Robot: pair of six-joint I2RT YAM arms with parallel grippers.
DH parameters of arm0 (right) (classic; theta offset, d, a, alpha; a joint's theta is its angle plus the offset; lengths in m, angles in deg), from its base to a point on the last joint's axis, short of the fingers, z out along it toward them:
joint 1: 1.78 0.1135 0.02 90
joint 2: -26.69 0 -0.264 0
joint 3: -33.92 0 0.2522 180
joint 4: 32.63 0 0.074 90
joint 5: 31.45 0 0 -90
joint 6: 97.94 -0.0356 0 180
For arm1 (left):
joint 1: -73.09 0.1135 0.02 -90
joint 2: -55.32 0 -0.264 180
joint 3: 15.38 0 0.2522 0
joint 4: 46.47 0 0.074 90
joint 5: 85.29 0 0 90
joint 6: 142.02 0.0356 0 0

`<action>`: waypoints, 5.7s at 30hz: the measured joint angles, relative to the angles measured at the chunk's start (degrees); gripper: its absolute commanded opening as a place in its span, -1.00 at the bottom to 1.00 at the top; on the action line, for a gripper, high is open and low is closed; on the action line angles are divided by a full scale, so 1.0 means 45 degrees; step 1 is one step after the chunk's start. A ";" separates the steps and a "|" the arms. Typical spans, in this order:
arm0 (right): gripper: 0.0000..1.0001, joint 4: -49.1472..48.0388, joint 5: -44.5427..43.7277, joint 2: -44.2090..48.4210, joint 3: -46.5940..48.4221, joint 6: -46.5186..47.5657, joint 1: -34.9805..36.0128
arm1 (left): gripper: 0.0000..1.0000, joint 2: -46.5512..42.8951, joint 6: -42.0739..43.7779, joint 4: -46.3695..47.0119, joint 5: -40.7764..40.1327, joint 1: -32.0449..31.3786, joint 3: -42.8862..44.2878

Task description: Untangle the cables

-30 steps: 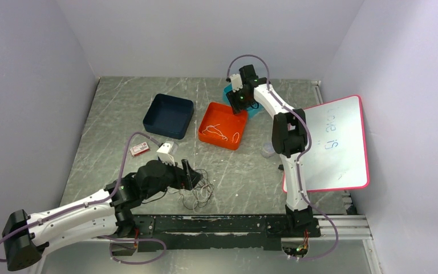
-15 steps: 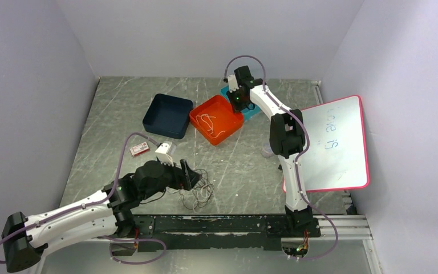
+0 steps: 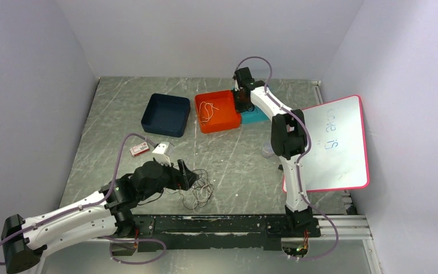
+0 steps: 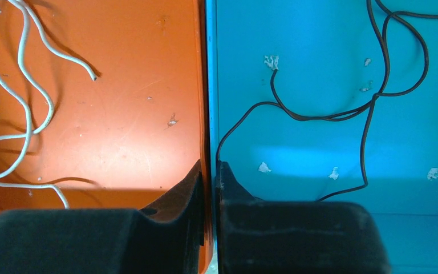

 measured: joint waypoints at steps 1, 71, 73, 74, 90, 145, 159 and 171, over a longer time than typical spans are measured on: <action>-1.00 -0.0015 -0.0063 0.0063 -0.0112 -0.0316 -0.0005 | 0.79 -0.0024 -0.0024 -0.0068 -0.0058 0.0000 0.0019; 0.08 -0.8514 0.0097 0.8937 -1.2750 -1.0996 0.6849 | 0.95 -0.0204 -0.1273 -0.3201 -0.2550 0.0000 0.1234; 0.08 -0.8631 0.0063 0.8446 -1.2706 -1.1152 0.7087 | 0.97 -0.0369 -0.1224 -0.3196 -0.2555 0.0000 0.1234; 0.07 -0.8689 0.0058 0.8296 -1.2692 -1.1200 0.7150 | 0.97 -0.0432 -0.1214 -0.3196 -0.2560 0.0000 0.1234; -0.21 -0.9122 0.0097 0.6028 -1.1477 -1.1419 0.7349 | 0.99 0.0131 -0.1039 -0.3201 -0.2987 0.0000 0.1239; -1.00 -0.4197 0.2030 1.2395 -0.8587 -0.8684 0.7582 | 0.99 0.0005 0.7533 0.6275 -0.1710 0.0000 -0.0704; -1.00 -0.4158 0.2176 1.2823 -0.8587 -0.8466 0.7582 | 1.00 0.1098 0.6334 0.5848 -0.0952 0.0000 0.0398; -1.00 -0.4153 0.2419 1.3459 -0.8568 -0.8544 0.7582 | 0.79 0.2210 0.6271 0.6742 -0.1418 0.0005 -0.0325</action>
